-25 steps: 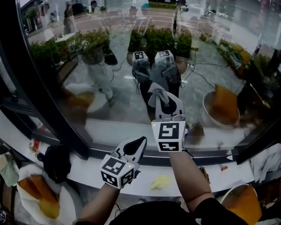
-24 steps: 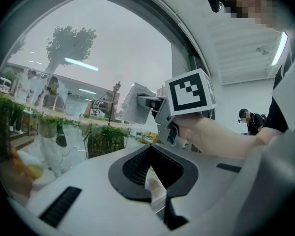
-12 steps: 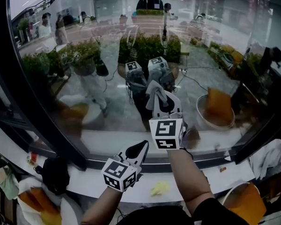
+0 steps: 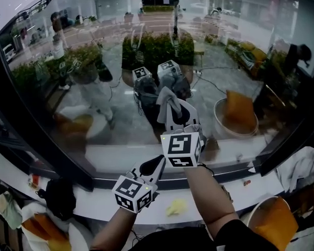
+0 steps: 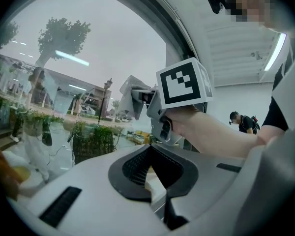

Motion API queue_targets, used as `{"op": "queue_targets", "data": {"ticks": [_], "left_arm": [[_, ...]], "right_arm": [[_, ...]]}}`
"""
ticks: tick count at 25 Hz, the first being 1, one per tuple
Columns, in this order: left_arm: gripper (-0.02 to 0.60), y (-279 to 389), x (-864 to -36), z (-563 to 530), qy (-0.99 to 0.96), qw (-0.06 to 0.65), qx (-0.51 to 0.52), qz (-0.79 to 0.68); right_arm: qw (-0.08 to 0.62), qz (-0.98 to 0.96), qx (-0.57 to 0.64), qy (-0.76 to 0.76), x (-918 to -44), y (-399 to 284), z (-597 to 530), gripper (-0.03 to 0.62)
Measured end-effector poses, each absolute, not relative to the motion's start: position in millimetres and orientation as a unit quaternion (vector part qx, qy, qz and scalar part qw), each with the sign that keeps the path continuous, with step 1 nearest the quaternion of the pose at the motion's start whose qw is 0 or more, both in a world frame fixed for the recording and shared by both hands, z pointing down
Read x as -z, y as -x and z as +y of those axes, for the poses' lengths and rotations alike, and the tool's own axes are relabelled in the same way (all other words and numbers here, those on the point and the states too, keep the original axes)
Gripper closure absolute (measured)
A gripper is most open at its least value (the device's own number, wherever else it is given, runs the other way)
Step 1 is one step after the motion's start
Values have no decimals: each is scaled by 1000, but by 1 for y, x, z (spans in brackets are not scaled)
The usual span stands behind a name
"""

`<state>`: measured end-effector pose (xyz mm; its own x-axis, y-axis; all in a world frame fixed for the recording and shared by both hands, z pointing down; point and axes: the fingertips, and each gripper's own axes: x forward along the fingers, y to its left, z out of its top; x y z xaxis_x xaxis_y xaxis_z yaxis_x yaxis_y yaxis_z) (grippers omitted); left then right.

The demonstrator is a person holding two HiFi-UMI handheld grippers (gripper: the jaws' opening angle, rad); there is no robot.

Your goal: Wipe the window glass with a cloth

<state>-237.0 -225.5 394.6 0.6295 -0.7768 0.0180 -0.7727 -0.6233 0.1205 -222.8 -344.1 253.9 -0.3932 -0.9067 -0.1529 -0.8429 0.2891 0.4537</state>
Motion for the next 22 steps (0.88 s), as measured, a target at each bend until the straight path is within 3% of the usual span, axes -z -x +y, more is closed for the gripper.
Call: {"op": "queue_targets", "data": {"ticks": [10,22], "left_arm": [[574,171,-395,-234,-908,61,16,-413],[574,35,-386,-253,-927,61,1,-369]], "right_arm": [[82,-790,232,-561,-264,145,-353,553],[96,-752,217,-615,-261,-27,-373,553]]}}
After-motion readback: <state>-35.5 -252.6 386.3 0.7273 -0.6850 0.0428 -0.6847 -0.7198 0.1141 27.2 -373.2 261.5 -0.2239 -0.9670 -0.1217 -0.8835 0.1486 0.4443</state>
